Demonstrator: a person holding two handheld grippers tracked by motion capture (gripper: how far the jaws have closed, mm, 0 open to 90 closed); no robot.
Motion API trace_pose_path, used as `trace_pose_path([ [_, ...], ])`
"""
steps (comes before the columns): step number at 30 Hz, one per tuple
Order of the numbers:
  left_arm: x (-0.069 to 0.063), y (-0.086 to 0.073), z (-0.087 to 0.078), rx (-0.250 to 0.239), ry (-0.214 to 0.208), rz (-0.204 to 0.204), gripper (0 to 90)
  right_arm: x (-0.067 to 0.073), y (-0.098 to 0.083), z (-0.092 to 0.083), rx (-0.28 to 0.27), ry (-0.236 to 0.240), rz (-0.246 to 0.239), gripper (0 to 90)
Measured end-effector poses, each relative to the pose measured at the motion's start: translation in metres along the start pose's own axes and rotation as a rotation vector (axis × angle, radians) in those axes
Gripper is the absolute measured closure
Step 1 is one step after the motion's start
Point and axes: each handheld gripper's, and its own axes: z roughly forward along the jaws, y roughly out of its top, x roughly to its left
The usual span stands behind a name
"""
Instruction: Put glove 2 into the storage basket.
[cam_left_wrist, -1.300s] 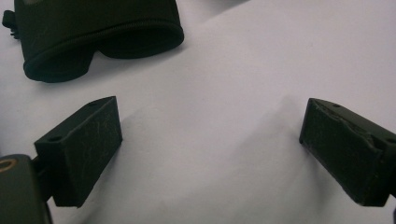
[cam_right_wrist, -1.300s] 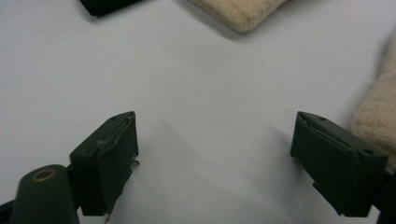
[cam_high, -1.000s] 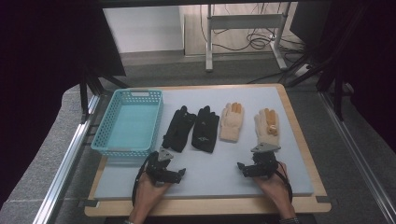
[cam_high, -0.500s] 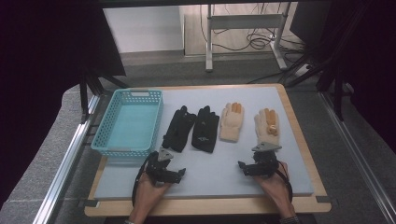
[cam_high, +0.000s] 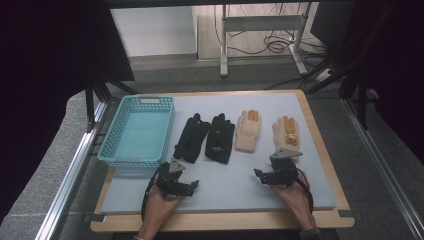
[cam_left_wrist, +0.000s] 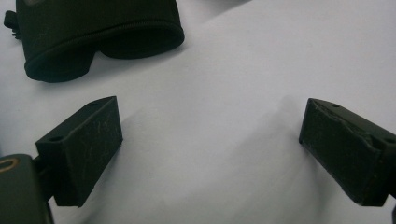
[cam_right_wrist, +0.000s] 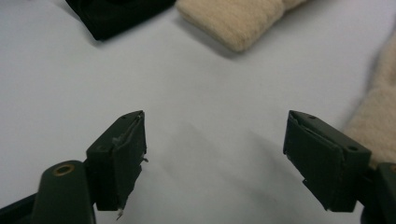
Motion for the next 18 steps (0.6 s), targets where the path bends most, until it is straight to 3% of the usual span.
trace_pose_path([
  [10, 0.000, 0.000, 0.000, -0.001, 0.000, 0.000, 6.2, 0.015, 0.033, 0.013, -0.010, 0.070, -0.042, 31.6],
  [18, 0.000, 0.000, 0.000, -0.001, 0.000, 0.000, 6.2, 0.032, 0.063, 0.034, -0.024, 0.133, -0.080, 46.3],
])
